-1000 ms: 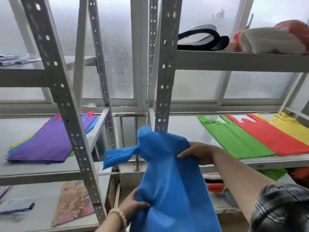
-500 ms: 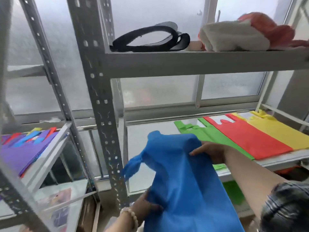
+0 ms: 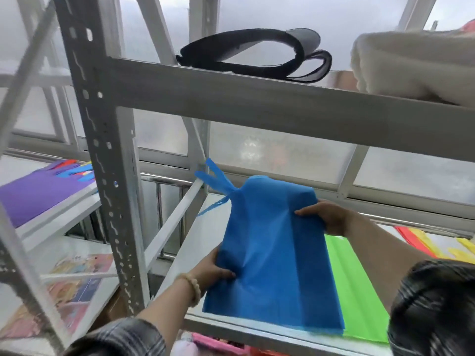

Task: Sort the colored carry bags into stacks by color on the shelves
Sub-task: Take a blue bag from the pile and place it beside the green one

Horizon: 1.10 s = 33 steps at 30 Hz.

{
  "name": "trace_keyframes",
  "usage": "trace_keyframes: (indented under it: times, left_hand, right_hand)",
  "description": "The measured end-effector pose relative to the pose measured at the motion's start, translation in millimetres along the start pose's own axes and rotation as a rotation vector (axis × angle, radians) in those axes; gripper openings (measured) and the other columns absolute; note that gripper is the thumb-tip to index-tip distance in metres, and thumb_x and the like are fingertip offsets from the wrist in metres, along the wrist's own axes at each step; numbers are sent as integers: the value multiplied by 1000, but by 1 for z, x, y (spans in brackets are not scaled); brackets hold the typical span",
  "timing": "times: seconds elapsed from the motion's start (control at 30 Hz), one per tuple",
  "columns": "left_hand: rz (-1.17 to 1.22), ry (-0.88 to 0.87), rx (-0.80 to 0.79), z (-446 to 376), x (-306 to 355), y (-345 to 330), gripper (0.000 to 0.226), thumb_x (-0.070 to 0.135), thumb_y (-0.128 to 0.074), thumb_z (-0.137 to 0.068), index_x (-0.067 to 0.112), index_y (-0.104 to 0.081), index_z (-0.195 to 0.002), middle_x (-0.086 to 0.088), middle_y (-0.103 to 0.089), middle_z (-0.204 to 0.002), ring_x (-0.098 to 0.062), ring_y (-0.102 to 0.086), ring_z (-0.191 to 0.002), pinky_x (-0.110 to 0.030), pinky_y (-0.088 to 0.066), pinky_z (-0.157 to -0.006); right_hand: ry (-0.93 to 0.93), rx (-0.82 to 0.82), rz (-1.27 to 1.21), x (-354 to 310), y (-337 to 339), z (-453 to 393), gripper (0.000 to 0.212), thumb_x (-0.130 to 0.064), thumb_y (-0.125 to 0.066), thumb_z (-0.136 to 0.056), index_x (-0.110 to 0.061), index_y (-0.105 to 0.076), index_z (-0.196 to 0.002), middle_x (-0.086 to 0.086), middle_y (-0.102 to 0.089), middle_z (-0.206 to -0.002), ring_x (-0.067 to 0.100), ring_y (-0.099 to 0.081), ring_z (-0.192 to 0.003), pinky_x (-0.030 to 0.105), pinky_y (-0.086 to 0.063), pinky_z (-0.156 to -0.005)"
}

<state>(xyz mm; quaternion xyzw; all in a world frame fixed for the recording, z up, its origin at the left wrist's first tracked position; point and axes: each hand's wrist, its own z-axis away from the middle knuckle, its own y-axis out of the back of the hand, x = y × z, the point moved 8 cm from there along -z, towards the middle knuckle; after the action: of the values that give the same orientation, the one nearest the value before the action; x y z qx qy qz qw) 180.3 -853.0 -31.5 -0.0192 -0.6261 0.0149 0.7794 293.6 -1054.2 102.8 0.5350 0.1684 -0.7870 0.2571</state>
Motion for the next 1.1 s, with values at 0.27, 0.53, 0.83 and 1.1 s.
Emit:
trace_keyframes:
  times: [0.27, 0.53, 0.83, 1.1]
  left_hand:
    - [-41, -66, 118, -21, 13, 17, 78, 1, -67, -57, 24, -46, -128, 0, -60, -123, -20, -56, -117, -37, -43, -104]
    - [-51, -40, 208, -41, -26, 21, 85, 0, -59, -61, 32, -36, -136, 8, -59, -126, -13, -59, -112, -32, -51, -93]
    - [-333, 186, 305, -43, -60, 25, 97, 3, -64, -78, 23, -4, -150, 2, -27, -153, -17, -34, -138, -26, -33, -111]
    - [-427, 187, 314, -37, -55, 11, 92, 7, -60, -83, 31, 0, -149, 6, -22, -154, -18, -39, -133, -19, -37, -101]
  right_hand:
    - [47, 14, -13, -4, 10, -43, 23, 6, -50, -88, -10, -64, -99, 1, -76, -76, 14, -73, -64, 24, -58, -56]
    - [91, 160, 49, 34, 34, -100, 46, 15, -52, -82, -8, -56, -122, 11, -70, -105, 24, -69, -80, 36, -58, -74]
    - [-166, 355, 81, 136, 54, -114, 63, 13, -45, -85, -24, -43, -136, 8, -61, -108, 22, -60, -80, 25, -45, -57]
    - [-194, 277, 102, 126, 55, -125, 42, 7, -45, -81, -16, -54, -115, 5, -64, -93, 24, -62, -81, 27, -49, -62]
